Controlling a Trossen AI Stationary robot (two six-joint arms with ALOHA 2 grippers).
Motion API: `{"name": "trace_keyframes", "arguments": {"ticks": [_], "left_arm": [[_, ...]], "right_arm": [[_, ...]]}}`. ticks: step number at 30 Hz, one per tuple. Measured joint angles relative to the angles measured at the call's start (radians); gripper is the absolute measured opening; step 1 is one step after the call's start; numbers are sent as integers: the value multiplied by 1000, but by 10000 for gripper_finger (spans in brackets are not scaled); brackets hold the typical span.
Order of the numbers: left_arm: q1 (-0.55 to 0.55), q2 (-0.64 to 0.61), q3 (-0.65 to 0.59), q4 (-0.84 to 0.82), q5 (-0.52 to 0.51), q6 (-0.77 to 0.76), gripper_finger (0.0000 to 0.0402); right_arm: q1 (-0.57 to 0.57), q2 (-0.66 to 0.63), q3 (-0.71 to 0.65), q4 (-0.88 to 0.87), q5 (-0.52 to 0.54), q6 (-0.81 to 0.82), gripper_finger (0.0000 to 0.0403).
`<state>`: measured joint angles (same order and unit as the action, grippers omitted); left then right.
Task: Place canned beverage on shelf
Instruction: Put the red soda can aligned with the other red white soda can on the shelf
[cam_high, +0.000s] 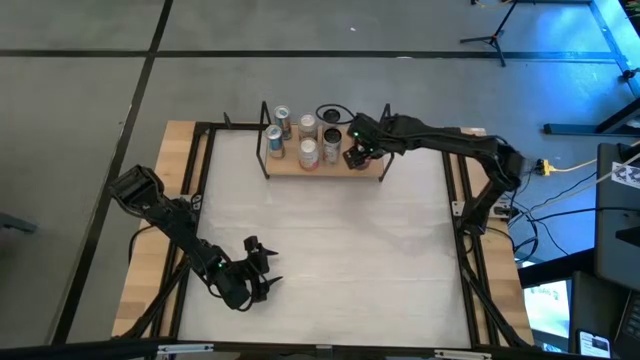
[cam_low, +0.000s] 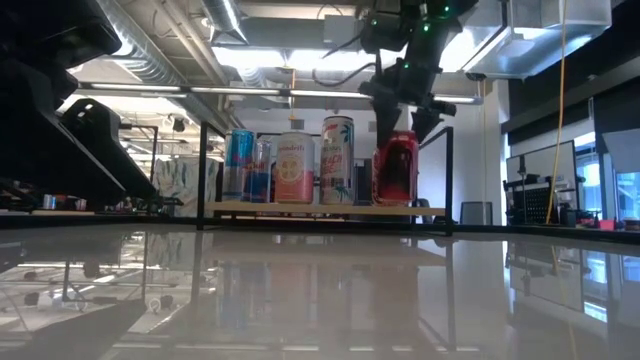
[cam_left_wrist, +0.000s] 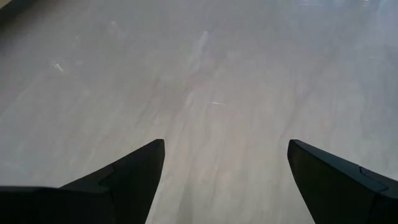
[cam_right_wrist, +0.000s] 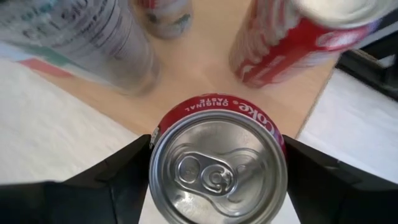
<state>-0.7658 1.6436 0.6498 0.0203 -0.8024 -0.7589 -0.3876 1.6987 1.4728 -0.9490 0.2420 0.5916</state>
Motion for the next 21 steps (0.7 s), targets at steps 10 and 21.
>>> {"name": "trace_keyframes", "arguments": {"ticks": [10, 21], "left_arm": [[0, 0, 0, 7, 0, 2, 330], [0, 0, 0, 7, 0, 2, 330]], "right_arm": [[0, 9, -33, 53, -7, -19, 302], [0, 10, -34, 58, -6, -24, 303]]}}
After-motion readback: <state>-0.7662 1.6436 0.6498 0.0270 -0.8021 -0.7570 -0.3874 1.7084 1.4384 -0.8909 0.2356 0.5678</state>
